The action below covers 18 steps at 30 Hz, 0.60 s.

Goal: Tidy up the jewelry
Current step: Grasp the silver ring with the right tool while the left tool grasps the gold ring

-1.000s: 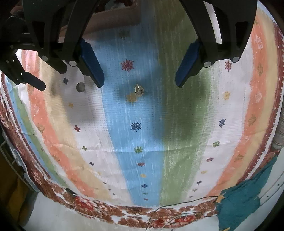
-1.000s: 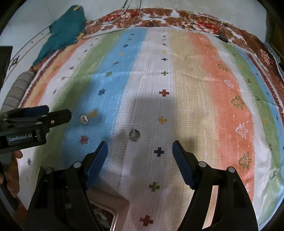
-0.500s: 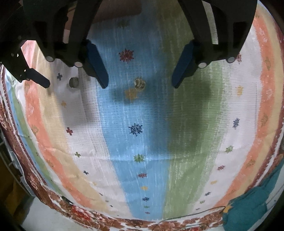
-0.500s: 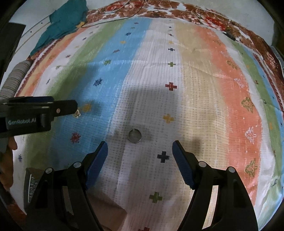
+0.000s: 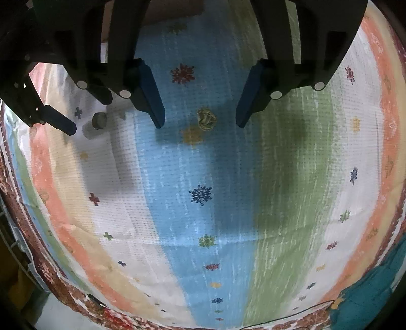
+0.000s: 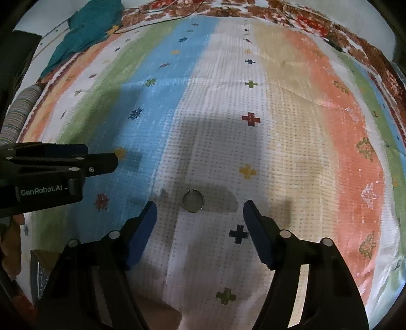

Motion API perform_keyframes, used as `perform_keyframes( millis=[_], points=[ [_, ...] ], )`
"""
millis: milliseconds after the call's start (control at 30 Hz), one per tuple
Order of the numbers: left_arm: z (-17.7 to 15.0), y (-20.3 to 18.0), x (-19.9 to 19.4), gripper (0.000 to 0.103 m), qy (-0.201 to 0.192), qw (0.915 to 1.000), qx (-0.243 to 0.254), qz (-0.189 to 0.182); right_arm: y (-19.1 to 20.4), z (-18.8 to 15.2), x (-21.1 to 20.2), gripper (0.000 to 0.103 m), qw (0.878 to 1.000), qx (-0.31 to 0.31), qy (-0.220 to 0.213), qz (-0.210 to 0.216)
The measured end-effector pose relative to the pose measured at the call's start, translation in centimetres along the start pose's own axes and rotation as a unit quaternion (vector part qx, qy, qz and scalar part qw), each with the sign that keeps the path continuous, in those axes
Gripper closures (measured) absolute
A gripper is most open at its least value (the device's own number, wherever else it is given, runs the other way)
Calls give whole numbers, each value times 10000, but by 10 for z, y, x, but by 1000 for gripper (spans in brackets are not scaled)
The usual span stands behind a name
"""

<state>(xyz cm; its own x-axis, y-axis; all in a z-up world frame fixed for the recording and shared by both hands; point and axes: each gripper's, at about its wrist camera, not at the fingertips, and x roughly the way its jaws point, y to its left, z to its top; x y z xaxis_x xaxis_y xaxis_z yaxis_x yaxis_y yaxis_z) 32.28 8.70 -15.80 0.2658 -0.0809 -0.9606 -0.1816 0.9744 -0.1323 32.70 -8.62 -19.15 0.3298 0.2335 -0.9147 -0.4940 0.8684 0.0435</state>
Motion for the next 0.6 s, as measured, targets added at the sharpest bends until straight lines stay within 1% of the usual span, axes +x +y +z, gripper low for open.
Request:
perform_keyframes(
  millis=[133,200,233,267,300,333,433,500,567,600],
  points=[
    [0,-1,4,51,79,10000,55,26,-1,1,6,40,10000,36,50,29],
    [-1,-1,6,54,115,9999,62,24,-2,3,8,42,9999,79,59,38],
    [-1,-1,6,54,119,9999,68,15,-1,4,9,44,9999,78,61,30],
    [-2,-1,7,58,121,9999,73,16,-1,4,9,50,10000,74,61,25],
    [-1,-2,7,66,127,9999,77,11,-1,4,9,53,10000,72,67,9],
    [-2,-2,8,68,142,9999,79,14,-1,5,9,55,9999,74,78,-18],
    [-2,-3,8,69,146,9998,108,40,-3,5,9,62,9999,102,100,16],
    [-1,-3,8,74,149,9998,93,44,-3,5,9,68,9998,112,119,79],
    [-1,-3,8,78,151,9998,82,34,-2,5,9,76,9997,129,120,156],
    [-1,-3,8,79,149,9999,76,25,-2,5,8,77,9997,137,116,184]
  ],
)
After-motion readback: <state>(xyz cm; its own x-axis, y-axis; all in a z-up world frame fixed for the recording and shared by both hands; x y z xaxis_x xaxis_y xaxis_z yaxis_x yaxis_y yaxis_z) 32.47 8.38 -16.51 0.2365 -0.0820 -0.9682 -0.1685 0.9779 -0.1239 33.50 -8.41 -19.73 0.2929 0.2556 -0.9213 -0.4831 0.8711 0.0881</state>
